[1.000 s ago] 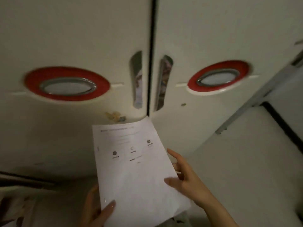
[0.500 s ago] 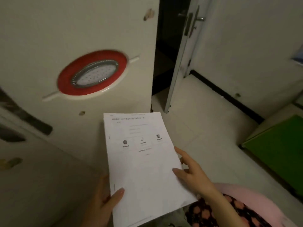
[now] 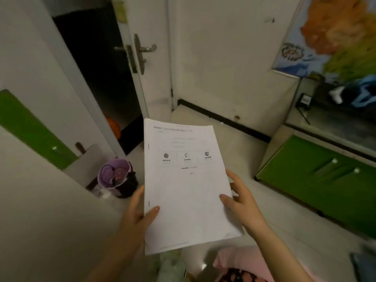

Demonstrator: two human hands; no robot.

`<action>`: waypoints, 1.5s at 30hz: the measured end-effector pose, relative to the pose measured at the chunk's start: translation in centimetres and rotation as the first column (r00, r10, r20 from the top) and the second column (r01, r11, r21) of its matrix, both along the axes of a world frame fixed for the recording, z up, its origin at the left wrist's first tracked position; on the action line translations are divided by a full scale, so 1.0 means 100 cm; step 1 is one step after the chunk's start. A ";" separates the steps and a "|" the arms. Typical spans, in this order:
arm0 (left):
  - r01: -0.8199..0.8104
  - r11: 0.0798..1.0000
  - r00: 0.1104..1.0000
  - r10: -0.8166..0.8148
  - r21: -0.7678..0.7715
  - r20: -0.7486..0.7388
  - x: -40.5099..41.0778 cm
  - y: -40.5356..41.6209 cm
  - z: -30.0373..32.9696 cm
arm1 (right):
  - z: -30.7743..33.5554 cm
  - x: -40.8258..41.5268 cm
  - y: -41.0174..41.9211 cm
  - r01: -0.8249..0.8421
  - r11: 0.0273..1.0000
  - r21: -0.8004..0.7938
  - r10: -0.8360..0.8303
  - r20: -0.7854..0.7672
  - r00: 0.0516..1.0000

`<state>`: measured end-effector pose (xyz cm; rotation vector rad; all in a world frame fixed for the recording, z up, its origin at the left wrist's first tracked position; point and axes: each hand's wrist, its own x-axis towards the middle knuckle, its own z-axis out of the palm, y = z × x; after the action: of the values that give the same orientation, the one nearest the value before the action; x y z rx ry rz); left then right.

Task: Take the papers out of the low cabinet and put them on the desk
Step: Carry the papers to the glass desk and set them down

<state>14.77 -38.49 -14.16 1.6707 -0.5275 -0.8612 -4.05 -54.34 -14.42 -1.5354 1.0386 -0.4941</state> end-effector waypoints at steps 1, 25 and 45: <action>0.031 1.000 0.999 -0.031 -0.003 0.009 0.004 -0.025 -0.001 | -0.001 -0.002 -0.017 0.042 0.999 -0.003 -0.042 0.007 0.999; 0.770 0.637 0.635 -0.760 -0.037 0.138 -0.220 -0.534 -0.022 | -0.008 -0.258 -0.328 0.848 0.528 0.038 -0.845 0.126 0.520; 0.931 0.350 0.362 -0.923 0.106 -0.132 -0.642 -0.805 -0.063 | -0.036 -0.647 -0.540 0.968 0.249 0.017 -0.957 -0.147 0.249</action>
<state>-49.48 -119.02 -20.50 1.3757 -1.5089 -1.8205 -68.70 -108.32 -18.02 -0.5936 2.0635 -1.1984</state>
